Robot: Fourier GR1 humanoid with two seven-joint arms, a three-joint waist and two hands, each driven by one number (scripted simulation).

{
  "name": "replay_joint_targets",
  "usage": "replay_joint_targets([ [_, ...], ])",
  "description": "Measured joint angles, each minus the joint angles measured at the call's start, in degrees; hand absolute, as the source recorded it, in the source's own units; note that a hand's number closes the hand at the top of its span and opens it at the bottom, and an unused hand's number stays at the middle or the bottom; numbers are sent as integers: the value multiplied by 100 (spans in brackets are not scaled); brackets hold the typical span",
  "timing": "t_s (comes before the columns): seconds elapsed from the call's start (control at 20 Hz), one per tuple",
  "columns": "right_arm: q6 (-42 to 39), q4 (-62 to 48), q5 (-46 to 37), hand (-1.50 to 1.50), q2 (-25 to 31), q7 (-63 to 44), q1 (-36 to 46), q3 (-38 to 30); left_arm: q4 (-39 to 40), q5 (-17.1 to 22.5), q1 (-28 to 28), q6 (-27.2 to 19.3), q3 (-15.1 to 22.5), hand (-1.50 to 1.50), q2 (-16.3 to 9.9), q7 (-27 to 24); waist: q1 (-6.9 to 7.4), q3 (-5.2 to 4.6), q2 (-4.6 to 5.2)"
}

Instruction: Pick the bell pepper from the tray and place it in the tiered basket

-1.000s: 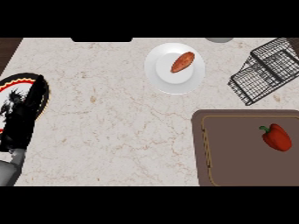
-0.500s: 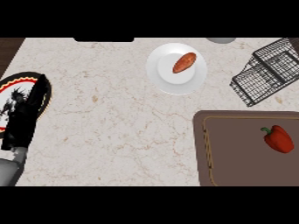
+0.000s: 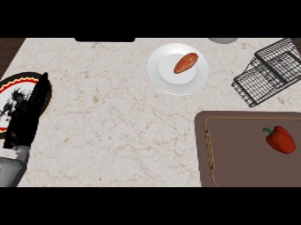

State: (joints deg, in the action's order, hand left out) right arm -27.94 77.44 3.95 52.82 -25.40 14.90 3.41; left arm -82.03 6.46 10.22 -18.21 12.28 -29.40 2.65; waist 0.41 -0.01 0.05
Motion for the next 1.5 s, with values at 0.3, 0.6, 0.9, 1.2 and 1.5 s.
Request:
replay_joint_targets([
  [0.3, -147, 31, -542, -150, -326, -199, -73, 28, 47, -206, -135, 134, -217, 0, 189, -96, -24, 0, -4],
  [0.6, -329, 205, -1072, -150, -558, -76, -333, -176, 31, -445, -234, 313, -427, 0, 436, -130, -40, 1, -8],
  [0.9, -316, 599, -1652, -150, -785, -190, -431, -192, -97, -600, -160, 489, -615, 0, 519, 113, -43, 0, -10],
  [1.2, -224, 690, -2317, -150, -1083, 16, -553, -257, 10, -803, -134, 650, -790, 0, 727, 47, -42, 0, -8],
  [1.5, -381, 839, -2665, -150, -1400, -50, -739, -399, -35, -992, -188, 809, -987, 0, 862, 30, -44, 0, -6],
])
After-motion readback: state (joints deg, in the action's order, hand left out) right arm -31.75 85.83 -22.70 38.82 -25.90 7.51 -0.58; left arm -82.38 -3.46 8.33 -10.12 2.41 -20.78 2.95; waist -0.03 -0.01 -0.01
